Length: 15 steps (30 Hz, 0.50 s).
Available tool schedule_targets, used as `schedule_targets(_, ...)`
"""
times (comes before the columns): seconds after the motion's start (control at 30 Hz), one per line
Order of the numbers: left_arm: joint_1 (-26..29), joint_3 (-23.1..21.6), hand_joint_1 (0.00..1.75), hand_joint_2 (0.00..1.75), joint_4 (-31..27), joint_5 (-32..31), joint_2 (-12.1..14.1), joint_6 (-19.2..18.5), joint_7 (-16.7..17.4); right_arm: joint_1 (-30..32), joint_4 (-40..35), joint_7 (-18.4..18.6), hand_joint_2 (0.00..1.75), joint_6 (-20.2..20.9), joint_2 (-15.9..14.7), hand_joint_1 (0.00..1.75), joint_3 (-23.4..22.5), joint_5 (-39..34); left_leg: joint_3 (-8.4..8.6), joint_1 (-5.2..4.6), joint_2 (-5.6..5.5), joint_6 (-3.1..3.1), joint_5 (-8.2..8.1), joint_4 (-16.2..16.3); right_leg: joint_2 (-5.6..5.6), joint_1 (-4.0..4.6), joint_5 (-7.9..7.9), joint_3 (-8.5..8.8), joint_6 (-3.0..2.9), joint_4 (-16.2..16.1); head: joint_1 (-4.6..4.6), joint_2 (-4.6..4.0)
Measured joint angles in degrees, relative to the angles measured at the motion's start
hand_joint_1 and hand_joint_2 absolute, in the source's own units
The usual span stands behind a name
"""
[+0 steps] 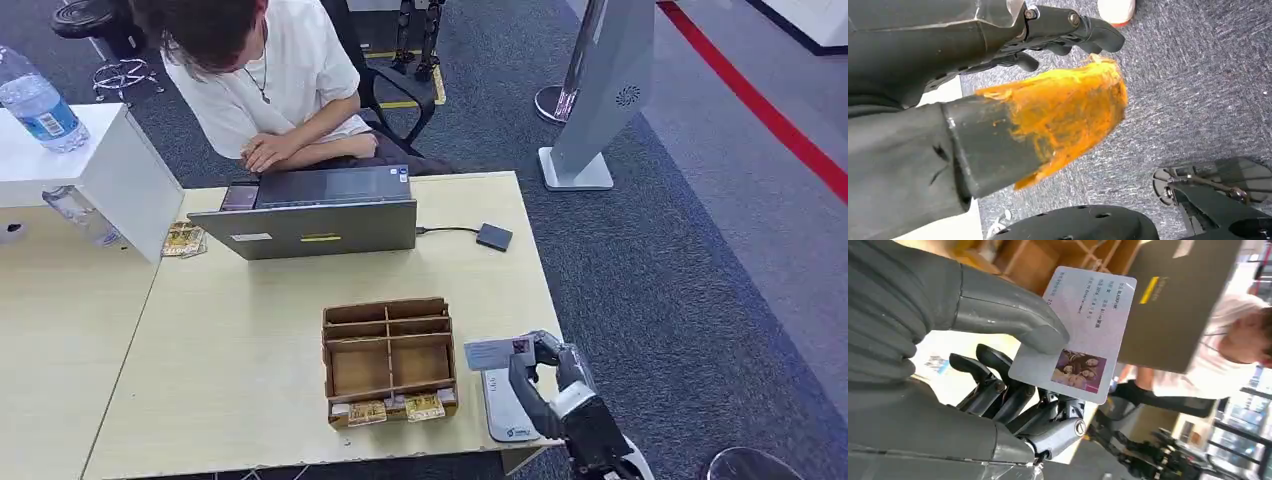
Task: Pass the card to the sensor for recognition and then transmit it.
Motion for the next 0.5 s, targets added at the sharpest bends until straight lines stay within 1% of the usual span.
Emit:
schedule_targets(0.27, -0.01, 1.12, 0.00, 0.00, 0.00, 0.44, 0.00, 0.18, 0.00, 2.18, 3.30, 0.20, 1.75, 4.03, 0.09, 1.75, -3.66, -1.07, 0.00, 0.00, 0.01, 0.00, 0.00, 0.00, 0.00, 0.00, 0.00, 0.00, 0.00, 0.00, 0.00, 0.00)
schedule_targets(0.5, 0.00, 1.97, 0.00, 0.00, 0.00, 0.57, 0.00, 0.20, -0.02, 2.62, 6.60, 1.07, 1.75, 5.95, 0.28, 1.75, -6.41, -0.29, 0.00, 0.00, 0.01, 0.00, 0.00, 0.00, 0.00, 0.00, 0.00, 0.00, 0.00, 0.00, 0.00, 0.00)
